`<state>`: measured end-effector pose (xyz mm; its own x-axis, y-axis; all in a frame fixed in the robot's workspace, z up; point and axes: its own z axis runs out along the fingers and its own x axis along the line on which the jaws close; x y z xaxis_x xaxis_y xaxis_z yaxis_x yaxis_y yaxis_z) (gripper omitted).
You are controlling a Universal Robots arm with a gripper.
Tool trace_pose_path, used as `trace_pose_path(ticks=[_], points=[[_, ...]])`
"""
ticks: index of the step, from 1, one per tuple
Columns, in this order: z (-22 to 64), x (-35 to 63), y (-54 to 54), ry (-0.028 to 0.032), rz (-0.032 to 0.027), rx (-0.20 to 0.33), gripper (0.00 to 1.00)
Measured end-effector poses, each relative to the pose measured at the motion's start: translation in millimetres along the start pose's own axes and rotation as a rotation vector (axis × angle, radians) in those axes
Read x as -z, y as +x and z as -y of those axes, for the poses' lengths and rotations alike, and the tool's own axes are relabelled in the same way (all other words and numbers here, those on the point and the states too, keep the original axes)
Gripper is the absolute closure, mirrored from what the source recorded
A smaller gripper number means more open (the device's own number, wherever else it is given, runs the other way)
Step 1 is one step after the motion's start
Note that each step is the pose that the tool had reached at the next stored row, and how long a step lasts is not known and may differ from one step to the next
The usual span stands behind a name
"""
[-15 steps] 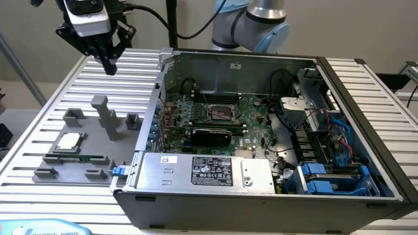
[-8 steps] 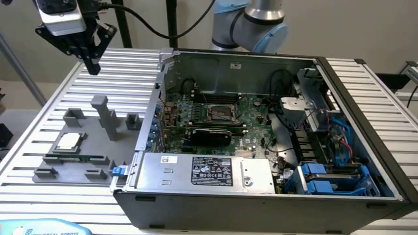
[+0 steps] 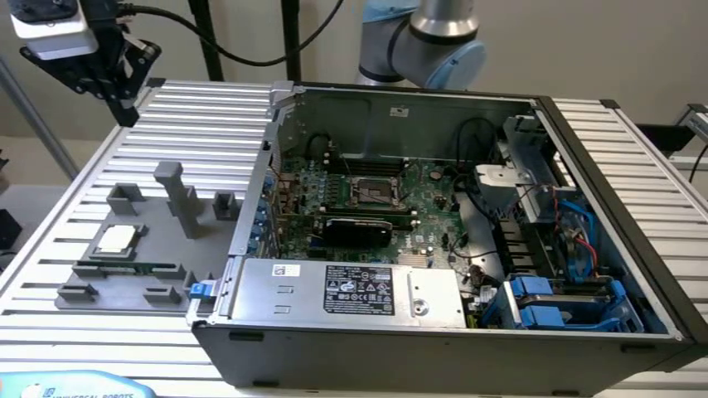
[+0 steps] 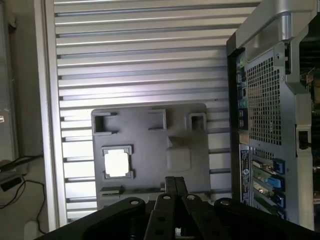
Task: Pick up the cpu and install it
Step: 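Reach for the cpu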
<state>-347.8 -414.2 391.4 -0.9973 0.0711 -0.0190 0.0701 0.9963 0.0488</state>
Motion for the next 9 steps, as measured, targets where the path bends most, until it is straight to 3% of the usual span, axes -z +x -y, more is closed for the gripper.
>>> trace_pose_path(ticks=[9], points=[[3.7, -2.6, 40.7, 0.0000, 0.0001, 0.000, 0.89]])
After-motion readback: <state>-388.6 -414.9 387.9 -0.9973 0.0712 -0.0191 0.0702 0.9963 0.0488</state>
